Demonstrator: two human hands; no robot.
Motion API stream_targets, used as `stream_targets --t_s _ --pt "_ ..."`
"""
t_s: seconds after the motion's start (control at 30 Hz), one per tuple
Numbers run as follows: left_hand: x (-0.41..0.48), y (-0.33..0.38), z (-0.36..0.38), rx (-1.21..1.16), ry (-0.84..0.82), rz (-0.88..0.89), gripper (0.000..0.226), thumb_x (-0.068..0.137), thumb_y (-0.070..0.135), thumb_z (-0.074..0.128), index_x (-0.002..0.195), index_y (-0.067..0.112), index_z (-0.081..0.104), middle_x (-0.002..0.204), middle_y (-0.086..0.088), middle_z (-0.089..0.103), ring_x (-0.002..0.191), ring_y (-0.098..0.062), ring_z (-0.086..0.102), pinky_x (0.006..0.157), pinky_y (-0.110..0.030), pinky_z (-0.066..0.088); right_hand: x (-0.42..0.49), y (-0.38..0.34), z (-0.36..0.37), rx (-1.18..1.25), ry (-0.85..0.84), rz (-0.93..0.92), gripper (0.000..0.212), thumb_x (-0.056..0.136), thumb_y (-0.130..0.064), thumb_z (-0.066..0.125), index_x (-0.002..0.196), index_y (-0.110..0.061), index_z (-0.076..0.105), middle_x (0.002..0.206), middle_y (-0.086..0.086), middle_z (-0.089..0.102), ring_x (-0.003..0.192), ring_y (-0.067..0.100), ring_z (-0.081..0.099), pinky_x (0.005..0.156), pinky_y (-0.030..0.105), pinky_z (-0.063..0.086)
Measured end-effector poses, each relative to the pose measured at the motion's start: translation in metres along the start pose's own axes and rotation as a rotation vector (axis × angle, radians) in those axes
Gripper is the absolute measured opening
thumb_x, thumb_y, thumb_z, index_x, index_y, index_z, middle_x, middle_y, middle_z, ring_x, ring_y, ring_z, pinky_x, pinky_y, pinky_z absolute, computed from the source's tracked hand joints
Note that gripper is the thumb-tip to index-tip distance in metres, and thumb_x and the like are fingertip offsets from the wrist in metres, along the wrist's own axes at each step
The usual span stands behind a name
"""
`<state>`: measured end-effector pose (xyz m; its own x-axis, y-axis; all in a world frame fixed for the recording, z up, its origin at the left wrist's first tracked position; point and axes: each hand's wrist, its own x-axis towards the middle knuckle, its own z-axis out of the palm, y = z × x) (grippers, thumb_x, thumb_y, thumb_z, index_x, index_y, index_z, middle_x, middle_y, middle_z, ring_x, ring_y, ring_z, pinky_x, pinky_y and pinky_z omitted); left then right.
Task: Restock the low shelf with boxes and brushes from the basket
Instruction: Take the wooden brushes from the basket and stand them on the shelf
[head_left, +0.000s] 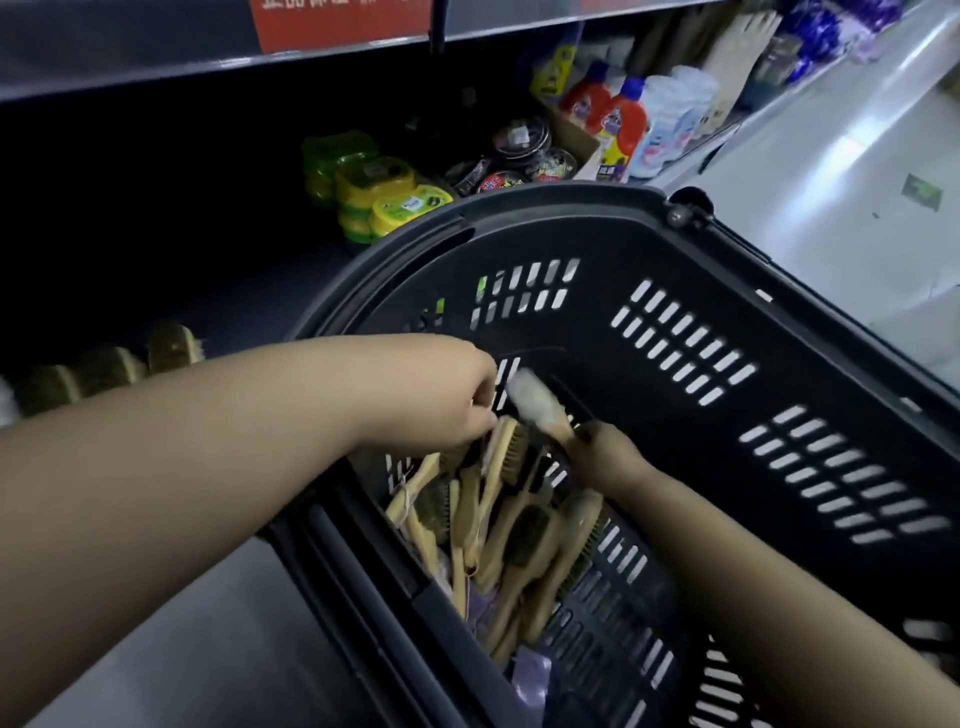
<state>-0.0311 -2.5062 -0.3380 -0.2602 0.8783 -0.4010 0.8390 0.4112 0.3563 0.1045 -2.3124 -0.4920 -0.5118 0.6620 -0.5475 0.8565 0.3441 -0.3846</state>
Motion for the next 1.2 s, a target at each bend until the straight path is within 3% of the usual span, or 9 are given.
stream_targets --t_s 0.13,0.3,0.47,0.63,0.77,0.87,0.93,1.07,1.2 --pt "0.005 0.002 -0.003 -0.314 -0.022 -0.068 0.033 0.101 0.028 0.034 0.105 0.011 0.063 0.096 0.004 0.070 0.086 -0.014 0.064 0.075 -0.026 0.047 -0.057 -0.030 -0.022 1.166 -0.507 0.034 0.019 0.099 -0.008 0.037 0.110 -0.004 0.052 0.079 0.012 0.067 0.070 0.020 0.065 0.063 0.032 0.056" --pt "0.000 0.006 -0.002 -0.426 -0.020 -0.094 0.046 0.097 0.047 0.036 0.080 0.015 0.065 0.085 -0.001 0.068 0.082 -0.020 0.062 0.083 -0.035 0.045 -0.114 -0.066 -0.032 1.189 -0.715 -0.286 0.031 0.091 -0.021 0.049 0.118 -0.008 0.053 0.097 0.011 0.069 0.083 0.020 0.068 0.074 0.033 0.057" --pt "-0.005 0.007 -0.002 -0.847 0.089 -0.066 0.032 0.096 0.040 0.044 0.105 0.017 0.065 0.088 -0.002 0.071 0.086 -0.015 0.065 0.084 -0.030 0.048 -0.137 -0.091 -0.028 1.290 -0.624 -0.351 0.033 0.088 -0.025 0.048 0.115 -0.012 0.058 0.082 0.006 0.063 0.071 0.011 0.064 0.064 0.028 0.057" --pt "-0.011 0.006 -0.005 -1.094 0.166 -0.006 0.020 0.089 0.033 0.058 0.093 0.016 0.069 0.080 0.002 0.073 0.081 -0.008 0.069 0.091 -0.030 0.050 -0.131 -0.095 -0.023 1.407 -0.769 -0.384 0.032 0.090 -0.036 0.046 0.095 -0.015 0.071 0.067 0.000 0.055 0.060 0.011 0.054 0.072 0.029 0.054" --pt "-0.015 0.010 -0.005 -1.145 0.291 -0.031 0.011 0.090 0.022 0.059 0.100 0.020 0.061 0.083 0.002 0.072 0.073 -0.004 0.069 0.060 -0.014 0.053 -0.096 -0.076 -0.003 1.110 -0.642 -0.329 0.029 0.093 -0.032 0.048 0.096 -0.017 0.073 0.081 -0.001 0.068 0.073 0.012 0.064 0.074 0.030 0.055" --pt "-0.016 0.010 -0.004 -1.141 0.277 -0.065 0.019 0.093 0.018 0.054 0.110 0.010 0.057 0.079 -0.001 0.073 0.067 -0.003 0.069 0.050 -0.012 0.051 -0.052 -0.050 0.026 0.396 -0.222 -0.174 0.022 0.095 -0.023 0.049 0.107 -0.015 0.065 0.093 0.004 0.067 0.089 0.023 0.063 0.085 0.038 0.052" --pt "-0.017 0.011 -0.003 -1.130 0.268 -0.076 0.016 0.094 0.019 0.052 0.109 0.013 0.054 0.072 -0.002 0.073 0.062 -0.007 0.069 0.055 -0.020 0.056 -0.030 -0.036 0.050 -0.030 -0.163 -0.104 0.030 0.096 -0.033 0.047 0.118 -0.016 0.058 0.106 0.004 0.060 0.101 0.024 0.059 0.085 0.031 0.044" --pt "-0.017 0.010 -0.001 -1.076 0.298 -0.124 0.009 0.095 0.020 0.051 0.103 0.020 0.055 0.070 0.004 0.060 0.056 -0.003 0.058 0.055 -0.018 0.049 -0.014 -0.027 0.094 -0.061 -0.209 0.066 0.032 0.091 -0.052 0.047 0.087 -0.022 0.055 0.077 -0.005 0.054 0.064 0.009 0.049 0.058 0.023 0.037" --pt "-0.017 0.011 -0.002 -1.047 0.294 -0.185 0.017 0.096 0.008 0.047 0.102 0.019 0.058 0.081 0.002 0.060 0.069 -0.007 0.055 0.062 -0.020 0.047 -0.012 -0.023 0.095 0.018 -0.174 0.060 0.025 0.090 -0.039 0.056 0.098 -0.016 0.055 0.093 0.005 0.059 0.074 0.016 0.054 0.065 0.025 0.042"
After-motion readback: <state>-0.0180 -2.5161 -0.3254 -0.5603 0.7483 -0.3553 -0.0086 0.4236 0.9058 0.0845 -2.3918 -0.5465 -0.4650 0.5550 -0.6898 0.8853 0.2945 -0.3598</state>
